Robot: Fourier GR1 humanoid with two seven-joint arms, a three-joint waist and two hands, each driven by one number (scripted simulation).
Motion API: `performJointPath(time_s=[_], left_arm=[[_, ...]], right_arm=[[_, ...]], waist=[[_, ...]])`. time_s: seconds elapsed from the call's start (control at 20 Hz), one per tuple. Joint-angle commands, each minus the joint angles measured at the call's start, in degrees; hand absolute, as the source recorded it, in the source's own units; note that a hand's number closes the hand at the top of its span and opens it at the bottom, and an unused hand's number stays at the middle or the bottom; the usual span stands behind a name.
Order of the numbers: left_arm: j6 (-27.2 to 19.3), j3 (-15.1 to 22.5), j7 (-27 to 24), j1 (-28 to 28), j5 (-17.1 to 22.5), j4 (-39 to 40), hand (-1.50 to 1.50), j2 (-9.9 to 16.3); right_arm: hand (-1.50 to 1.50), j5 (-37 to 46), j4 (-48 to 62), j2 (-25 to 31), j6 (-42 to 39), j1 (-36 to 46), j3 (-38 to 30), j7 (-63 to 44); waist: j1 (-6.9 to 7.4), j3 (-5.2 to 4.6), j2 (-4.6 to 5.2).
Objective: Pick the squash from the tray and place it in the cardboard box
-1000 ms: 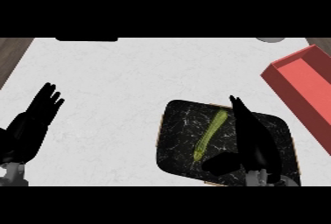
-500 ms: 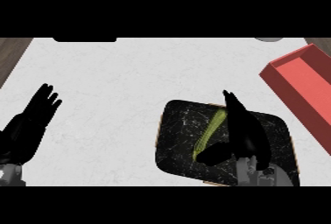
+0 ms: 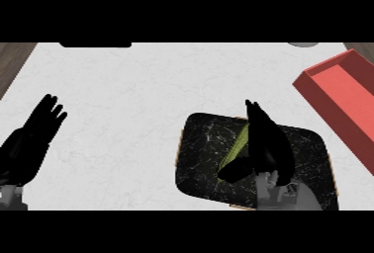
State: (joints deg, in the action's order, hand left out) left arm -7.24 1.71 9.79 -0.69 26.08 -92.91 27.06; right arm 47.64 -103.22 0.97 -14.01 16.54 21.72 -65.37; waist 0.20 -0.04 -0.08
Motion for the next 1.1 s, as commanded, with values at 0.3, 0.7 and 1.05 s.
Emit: performJointPath(time_s=[0.3, 0.7, 1.05], left_arm=[[1.2, -1.2, -0.8, -1.0, -1.3, 1.7, 0.0, -1.5], [1.3, -0.2, 0.8, 0.2, -2.4, -1.5, 0.0, -2.8], [1.0, -1.6, 2.9, -3.0, -3.5, 1.1, 0.0, -3.3]], right_arm=[[-1.5, -0.7, 5.0, -0.9, -2.7, 1.6, 1.2, -10.5], [-1.5, -0.4, 8.7, -0.9, -4.1, 2.5, -1.1, -10.5], [-1.5, -1.6, 17.0, -0.9, -0.1, 4.3, -2.8, -5.6]], waist=[[-0.04, -0.01, 0.13], [0.17, 0.01, 0.03], [0.08, 0.04, 0.16]])
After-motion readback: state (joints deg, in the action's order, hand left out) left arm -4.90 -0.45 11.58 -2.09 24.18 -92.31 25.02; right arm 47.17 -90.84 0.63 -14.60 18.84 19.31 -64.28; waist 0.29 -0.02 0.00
